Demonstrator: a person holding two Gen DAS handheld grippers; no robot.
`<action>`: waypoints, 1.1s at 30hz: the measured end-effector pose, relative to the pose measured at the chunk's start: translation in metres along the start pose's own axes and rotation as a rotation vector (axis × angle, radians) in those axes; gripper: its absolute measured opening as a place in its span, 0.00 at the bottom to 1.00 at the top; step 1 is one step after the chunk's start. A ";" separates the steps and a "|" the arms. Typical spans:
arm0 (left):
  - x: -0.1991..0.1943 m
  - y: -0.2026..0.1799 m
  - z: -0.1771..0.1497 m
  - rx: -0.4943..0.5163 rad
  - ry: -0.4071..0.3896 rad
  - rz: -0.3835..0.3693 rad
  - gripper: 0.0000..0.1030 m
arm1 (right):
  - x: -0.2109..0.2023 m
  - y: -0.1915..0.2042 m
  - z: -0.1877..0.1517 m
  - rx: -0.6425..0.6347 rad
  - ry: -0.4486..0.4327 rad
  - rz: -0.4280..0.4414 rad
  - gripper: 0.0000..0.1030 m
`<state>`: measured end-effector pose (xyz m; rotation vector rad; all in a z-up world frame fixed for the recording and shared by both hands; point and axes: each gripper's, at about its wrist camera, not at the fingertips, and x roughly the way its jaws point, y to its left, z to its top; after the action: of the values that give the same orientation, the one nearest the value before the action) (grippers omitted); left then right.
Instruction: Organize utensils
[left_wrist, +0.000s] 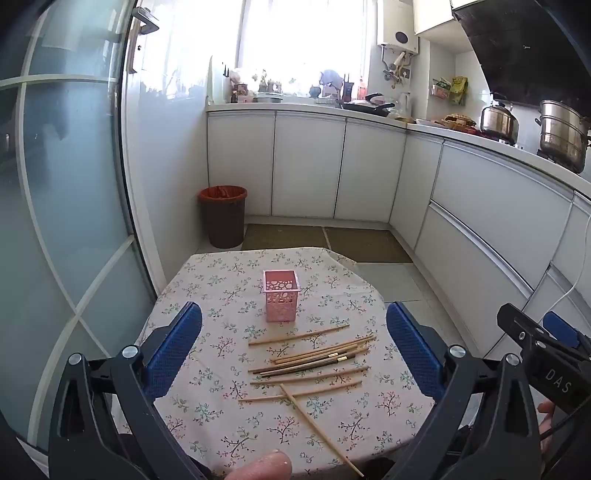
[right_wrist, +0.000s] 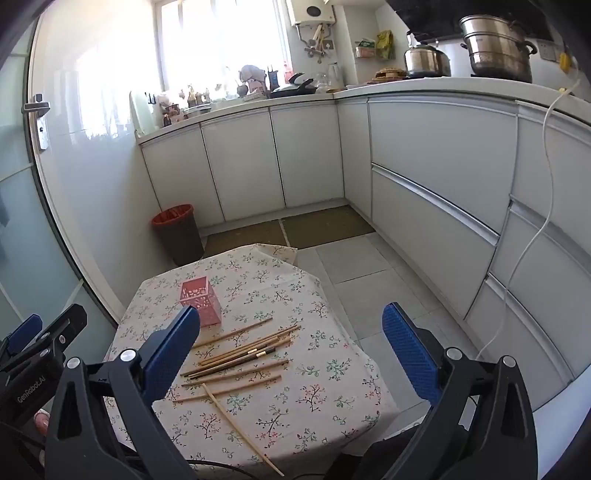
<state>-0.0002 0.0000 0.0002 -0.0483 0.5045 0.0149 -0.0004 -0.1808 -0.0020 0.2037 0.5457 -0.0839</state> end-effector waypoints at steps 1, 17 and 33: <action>-0.001 0.000 0.000 -0.003 -0.002 0.001 0.93 | 0.000 -0.001 0.001 0.000 0.001 0.001 0.93; -0.001 0.008 -0.002 -0.027 0.024 -0.004 0.93 | 0.000 0.004 -0.007 -0.024 0.008 -0.028 0.93; 0.000 0.006 -0.005 -0.023 0.028 0.002 0.93 | 0.001 0.003 -0.008 -0.015 0.018 -0.016 0.93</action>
<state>-0.0030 0.0057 -0.0047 -0.0710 0.5320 0.0217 -0.0033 -0.1760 -0.0084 0.1852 0.5662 -0.0939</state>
